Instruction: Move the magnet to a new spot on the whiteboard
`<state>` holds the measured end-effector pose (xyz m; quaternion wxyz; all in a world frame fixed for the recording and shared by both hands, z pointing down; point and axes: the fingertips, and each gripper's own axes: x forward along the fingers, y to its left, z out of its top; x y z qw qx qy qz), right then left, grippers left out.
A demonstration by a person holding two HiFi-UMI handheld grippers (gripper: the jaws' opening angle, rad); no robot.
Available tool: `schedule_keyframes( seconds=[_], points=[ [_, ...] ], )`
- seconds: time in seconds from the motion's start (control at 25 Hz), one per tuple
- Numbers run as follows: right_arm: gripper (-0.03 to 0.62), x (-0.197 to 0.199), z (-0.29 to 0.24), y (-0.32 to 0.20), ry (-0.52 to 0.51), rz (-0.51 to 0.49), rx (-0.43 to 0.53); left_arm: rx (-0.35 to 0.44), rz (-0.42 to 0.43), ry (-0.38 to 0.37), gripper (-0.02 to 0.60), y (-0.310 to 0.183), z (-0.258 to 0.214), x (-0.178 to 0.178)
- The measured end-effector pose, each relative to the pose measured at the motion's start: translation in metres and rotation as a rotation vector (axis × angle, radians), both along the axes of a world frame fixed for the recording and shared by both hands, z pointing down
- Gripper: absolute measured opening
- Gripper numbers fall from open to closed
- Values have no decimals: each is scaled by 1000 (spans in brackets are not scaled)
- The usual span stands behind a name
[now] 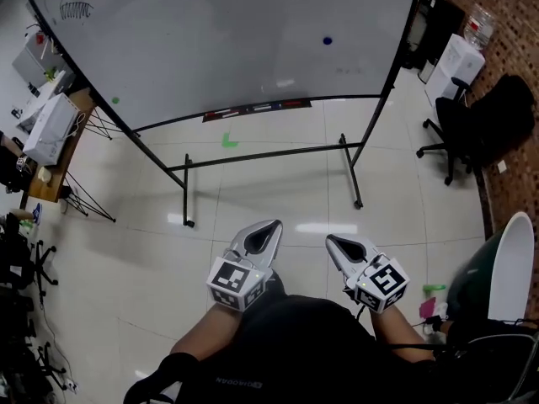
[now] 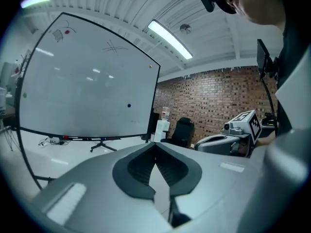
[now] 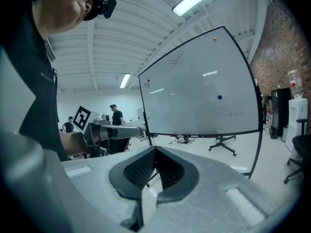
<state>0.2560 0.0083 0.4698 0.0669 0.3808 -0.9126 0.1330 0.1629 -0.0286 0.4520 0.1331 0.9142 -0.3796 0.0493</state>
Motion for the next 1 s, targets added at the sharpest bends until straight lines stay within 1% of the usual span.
schedule_keyframes(
  seconds=[0.12, 0.28, 0.48, 0.64, 0.76, 0.92, 1.0],
  points=[
    [6, -17, -17, -41, 7, 15, 21, 19, 37, 18, 14, -41, -14, -10],
    [6, -43, -35, -100, 8, 34, 62, 40, 62, 36, 14, -100, -28, -29],
    [6, -76, -37, -163, 21, 65, 68, 55, 113, 30, 14, -165, -31, -53],
    [6, -98, -47, -197, 7, 99, 89, 50, 149, 35, 14, -203, -30, -65],
    [6, -99, -46, -210, 22, 121, 73, 33, 163, 52, 14, -220, -28, -68],
    [6, -83, -39, -227, 21, 191, 35, 18, 190, 63, 14, -235, -23, -64],
    [6, -79, -36, -236, 18, 201, 24, 12, 192, 68, 14, -243, -21, -62]
  ],
)
